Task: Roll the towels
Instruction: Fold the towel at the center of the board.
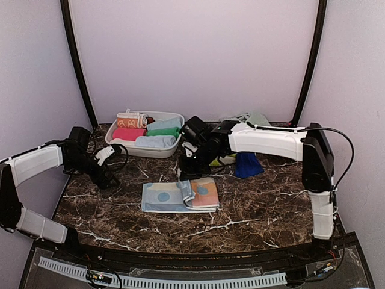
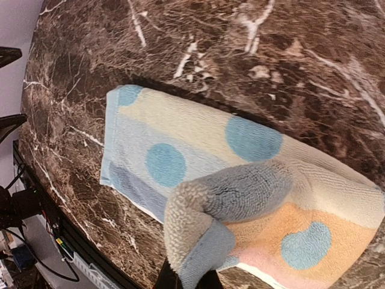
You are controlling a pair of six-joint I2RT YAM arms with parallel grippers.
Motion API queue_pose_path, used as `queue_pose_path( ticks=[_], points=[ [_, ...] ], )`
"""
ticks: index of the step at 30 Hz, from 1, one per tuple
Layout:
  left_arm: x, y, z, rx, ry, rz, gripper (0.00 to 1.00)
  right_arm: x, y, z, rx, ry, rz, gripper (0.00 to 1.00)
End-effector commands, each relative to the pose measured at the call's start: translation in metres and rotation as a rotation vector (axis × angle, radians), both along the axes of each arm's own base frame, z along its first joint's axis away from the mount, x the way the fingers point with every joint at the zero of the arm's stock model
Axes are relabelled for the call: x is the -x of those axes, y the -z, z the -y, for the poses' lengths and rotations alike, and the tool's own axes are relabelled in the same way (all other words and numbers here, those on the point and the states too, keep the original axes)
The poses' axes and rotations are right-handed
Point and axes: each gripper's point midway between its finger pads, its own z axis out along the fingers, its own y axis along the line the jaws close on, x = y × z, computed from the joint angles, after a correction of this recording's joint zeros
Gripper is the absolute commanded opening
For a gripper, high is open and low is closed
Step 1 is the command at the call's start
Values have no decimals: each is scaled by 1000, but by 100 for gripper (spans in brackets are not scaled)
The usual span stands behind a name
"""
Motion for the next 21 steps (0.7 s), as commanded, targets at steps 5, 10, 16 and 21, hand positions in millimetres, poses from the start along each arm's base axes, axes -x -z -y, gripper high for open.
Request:
queue_pose_path(
  ticks=[5,10,16,21],
  points=[
    [-4,6,-1,83,-24,-5,92,4,-12,-59,-114,-69,-26,0],
    [-3,19,-7,37,-24,-35,88,6,-1,-75,-138,-79,-53,0],
    [-3,20,-9,22,-22,-23,88,3,19,-85,-149,-50,-83,2],
    [-5,19,-9,19,-23,-20,88,4,25,-100,-195,-39,-106,18]
  ],
)
